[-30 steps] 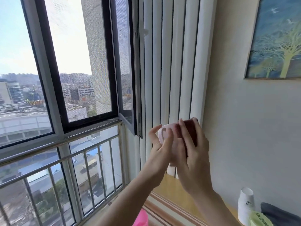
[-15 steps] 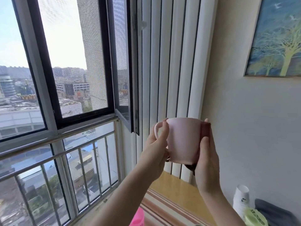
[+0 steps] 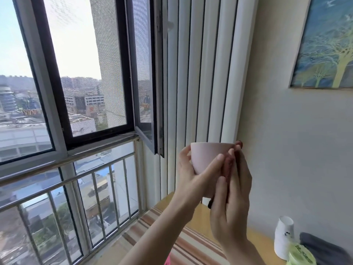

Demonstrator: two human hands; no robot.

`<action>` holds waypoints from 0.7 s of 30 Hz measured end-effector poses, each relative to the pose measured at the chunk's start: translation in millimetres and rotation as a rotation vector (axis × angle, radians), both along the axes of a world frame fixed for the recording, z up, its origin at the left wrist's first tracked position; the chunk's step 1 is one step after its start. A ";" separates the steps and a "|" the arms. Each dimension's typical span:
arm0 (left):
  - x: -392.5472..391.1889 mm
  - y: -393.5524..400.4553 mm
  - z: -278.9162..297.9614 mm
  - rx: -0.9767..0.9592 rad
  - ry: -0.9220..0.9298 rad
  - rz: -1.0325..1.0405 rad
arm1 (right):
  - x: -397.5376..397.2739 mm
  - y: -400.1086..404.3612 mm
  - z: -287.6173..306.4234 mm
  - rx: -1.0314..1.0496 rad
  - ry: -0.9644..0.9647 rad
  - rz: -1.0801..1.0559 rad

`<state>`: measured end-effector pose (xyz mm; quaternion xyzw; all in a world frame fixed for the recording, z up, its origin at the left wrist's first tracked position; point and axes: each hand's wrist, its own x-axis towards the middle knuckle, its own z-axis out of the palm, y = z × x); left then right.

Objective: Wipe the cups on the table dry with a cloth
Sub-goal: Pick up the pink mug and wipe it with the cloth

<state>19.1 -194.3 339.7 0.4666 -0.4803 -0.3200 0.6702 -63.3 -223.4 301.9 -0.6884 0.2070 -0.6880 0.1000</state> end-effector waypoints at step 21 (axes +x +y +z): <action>10.9 -7.9 -2.2 0.030 0.088 -0.062 | -14.7 -11.8 13.6 0.107 0.148 0.133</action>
